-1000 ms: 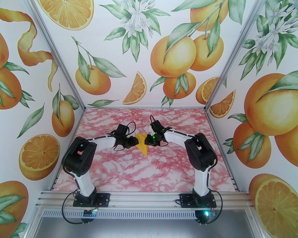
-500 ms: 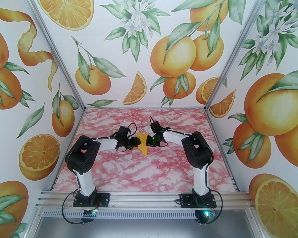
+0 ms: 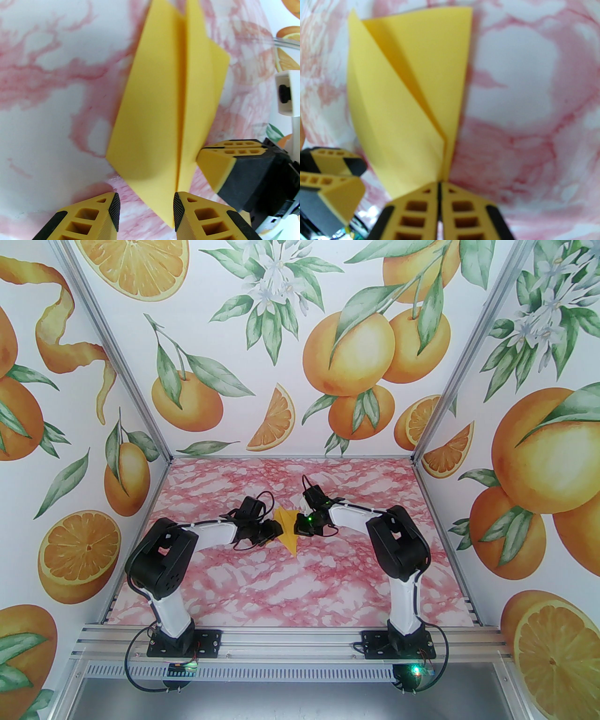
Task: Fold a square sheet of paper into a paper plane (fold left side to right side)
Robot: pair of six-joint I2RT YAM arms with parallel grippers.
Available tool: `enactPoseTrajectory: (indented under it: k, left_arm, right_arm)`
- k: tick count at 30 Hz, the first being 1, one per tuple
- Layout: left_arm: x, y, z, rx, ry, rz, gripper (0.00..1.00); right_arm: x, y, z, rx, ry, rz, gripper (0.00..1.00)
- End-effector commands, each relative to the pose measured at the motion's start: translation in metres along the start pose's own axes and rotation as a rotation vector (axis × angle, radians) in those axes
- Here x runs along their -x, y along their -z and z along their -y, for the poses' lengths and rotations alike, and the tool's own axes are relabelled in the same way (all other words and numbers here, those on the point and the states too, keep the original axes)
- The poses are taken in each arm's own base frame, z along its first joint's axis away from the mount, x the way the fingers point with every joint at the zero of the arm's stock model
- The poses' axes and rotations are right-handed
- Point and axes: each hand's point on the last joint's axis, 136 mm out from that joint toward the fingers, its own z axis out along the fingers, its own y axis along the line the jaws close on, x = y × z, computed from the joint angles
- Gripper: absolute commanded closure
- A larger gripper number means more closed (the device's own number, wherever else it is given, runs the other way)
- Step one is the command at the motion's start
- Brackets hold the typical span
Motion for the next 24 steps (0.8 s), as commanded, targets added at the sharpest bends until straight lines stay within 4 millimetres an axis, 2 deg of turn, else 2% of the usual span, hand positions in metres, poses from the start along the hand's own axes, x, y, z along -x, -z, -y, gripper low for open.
enactPoseTrajectory:
  k: [1,8,17,20,24]
  left_arm:
    - [-0.008,-0.013,0.012,-0.076,0.022,-0.014,0.56]
    - [-0.003,-0.022,0.036,-0.222,0.032,0.009,0.56]
    - [-0.003,-0.010,0.050,-0.324,0.010,0.051,0.56]
    - [-0.007,-0.007,0.049,-0.327,0.009,0.042,0.56]
    - [-0.020,-0.003,0.039,-0.319,0.038,0.025,0.56]
  right_arm:
    - [-0.012,-0.005,0.016,-0.040,-0.031,-0.027,0.91]
    - [-0.014,-0.004,0.016,-0.036,-0.031,-0.026,0.92]
    - [-0.017,-0.004,0.019,-0.035,-0.038,-0.027,0.92]
    - [-0.017,-0.005,0.018,-0.033,-0.040,-0.026,0.92]
    - [-0.015,-0.003,0.018,-0.033,-0.036,-0.023,0.92]
